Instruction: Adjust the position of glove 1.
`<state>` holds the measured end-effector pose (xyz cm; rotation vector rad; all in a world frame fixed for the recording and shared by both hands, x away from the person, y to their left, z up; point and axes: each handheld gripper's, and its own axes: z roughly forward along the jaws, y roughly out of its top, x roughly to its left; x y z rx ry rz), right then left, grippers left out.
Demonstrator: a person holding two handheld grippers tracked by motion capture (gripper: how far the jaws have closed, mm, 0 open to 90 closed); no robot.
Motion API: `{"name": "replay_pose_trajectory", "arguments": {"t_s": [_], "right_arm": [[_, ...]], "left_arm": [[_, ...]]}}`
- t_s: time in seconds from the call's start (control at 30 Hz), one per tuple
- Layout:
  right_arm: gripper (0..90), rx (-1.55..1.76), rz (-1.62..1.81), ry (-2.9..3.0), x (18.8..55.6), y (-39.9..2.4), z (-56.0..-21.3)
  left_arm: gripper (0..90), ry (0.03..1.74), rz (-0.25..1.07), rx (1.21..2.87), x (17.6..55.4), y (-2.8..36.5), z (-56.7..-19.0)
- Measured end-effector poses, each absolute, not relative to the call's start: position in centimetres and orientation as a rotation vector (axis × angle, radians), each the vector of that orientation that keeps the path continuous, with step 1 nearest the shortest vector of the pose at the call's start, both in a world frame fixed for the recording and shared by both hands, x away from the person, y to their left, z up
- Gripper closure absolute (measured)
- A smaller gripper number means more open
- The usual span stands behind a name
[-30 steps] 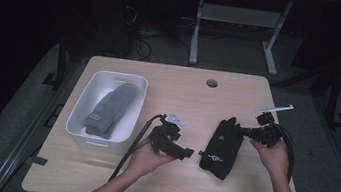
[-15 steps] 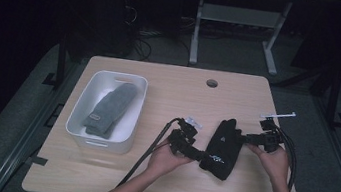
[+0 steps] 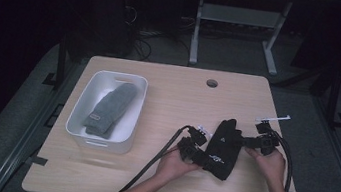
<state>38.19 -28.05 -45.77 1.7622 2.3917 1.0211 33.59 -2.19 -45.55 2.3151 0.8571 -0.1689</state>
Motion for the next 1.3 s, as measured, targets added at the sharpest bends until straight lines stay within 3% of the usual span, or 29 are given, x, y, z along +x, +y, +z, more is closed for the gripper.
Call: {"name": "replay_pose_trajectory", "arguments": {"t_s": [0.27,0.37,0.53,0.73,1.3], "right_arm": [[53.9,1.671,0.988,2.381,37.4,-27.0,-45.9],[64.8,1.671,1.034,2.376,37.2,-27.1,-46.1],[73.3,1.674,1.062,2.379,37.2,-27.2,-46.3],[77.3,1.693,1.176,2.344,36.7,-28.0,-46.7],[77.4,1.618,1.220,2.334,36.1,-28.0,-44.2]], "left_arm": [[53.3,0.774,0.013,2.424,32.5,-3.7,-45.3],[63.5,0.758,-0.002,2.414,32.5,-4.0,-45.4],[74.9,0.773,-0.036,2.385,32.9,-3.7,-45.6],[80.5,0.771,-0.072,2.366,33.1,-3.3,-45.5],[81.8,0.770,-0.107,2.312,33.3,-2.0,-44.4]]}}
